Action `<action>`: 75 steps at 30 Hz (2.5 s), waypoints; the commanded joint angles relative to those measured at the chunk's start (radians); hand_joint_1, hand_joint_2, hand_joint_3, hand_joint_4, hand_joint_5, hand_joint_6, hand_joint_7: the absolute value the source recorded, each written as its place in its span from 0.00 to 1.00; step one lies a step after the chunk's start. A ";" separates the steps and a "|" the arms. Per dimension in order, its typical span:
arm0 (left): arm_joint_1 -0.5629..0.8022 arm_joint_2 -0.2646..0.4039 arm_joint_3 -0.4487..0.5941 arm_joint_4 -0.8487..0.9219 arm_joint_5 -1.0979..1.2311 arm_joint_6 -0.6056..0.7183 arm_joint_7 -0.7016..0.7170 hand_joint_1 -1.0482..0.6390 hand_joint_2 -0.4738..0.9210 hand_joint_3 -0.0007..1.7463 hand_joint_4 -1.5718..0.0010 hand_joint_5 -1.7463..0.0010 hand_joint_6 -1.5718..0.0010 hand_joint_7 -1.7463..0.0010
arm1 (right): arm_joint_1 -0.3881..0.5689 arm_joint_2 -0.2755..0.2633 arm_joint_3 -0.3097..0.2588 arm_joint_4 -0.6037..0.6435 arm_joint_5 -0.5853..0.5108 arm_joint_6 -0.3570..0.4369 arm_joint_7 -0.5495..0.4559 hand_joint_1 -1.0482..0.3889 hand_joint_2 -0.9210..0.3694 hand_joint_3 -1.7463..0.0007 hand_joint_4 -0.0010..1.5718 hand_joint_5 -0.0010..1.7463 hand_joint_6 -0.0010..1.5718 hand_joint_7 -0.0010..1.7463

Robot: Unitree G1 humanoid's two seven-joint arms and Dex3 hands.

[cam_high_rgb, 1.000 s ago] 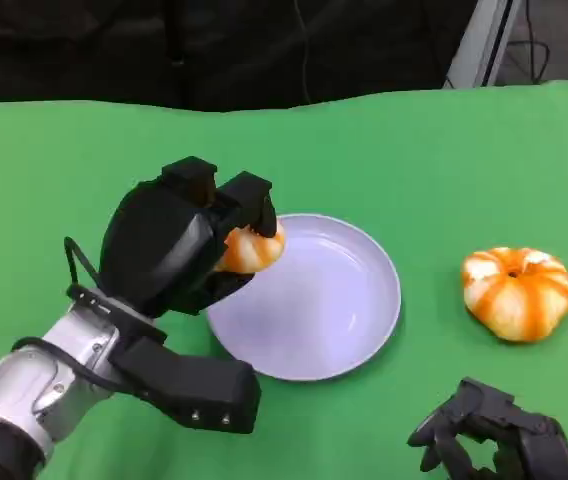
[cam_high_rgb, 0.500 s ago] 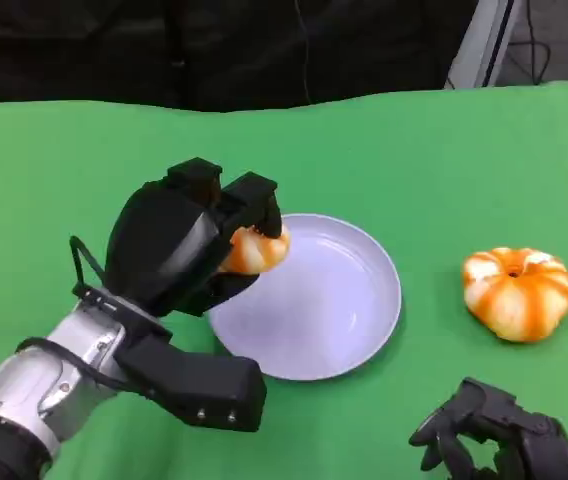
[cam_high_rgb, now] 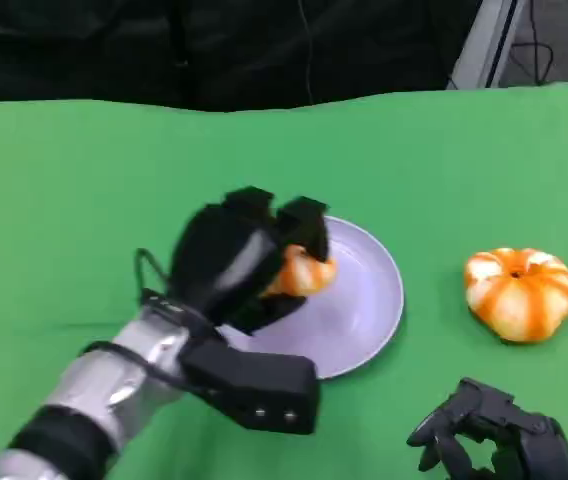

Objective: Grasp the bread from the table and place it into the plate.

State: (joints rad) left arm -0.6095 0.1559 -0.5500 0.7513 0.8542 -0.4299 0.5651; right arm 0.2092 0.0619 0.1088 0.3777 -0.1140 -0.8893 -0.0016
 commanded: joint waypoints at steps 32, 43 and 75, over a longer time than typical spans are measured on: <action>0.054 0.130 0.059 -0.224 -0.233 0.119 -0.690 0.05 1.00 0.32 0.98 0.99 0.97 0.99 | 0.009 -0.011 -0.011 -0.007 -0.013 -0.005 -0.015 0.25 0.01 0.72 0.54 0.89 0.58 0.70; 0.363 0.144 0.358 -0.517 -0.760 -0.010 -0.807 0.40 1.00 0.14 0.50 0.76 0.56 0.87 | 0.008 -0.006 -0.009 -0.006 0.000 -0.010 -0.010 0.25 0.02 0.71 0.53 0.89 0.57 0.71; 0.937 -0.067 0.580 -0.869 -1.048 -0.010 -0.763 0.66 0.68 0.78 0.44 0.00 0.53 0.02 | 0.010 -0.033 -0.022 -0.009 -0.015 -0.017 -0.026 0.24 0.00 0.72 0.52 0.90 0.56 0.72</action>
State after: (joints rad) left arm 0.2998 0.0975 0.0275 -0.1023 -0.1724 -0.4475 -0.1914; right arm 0.2158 0.0532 0.0983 0.3736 -0.1465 -0.8973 -0.0323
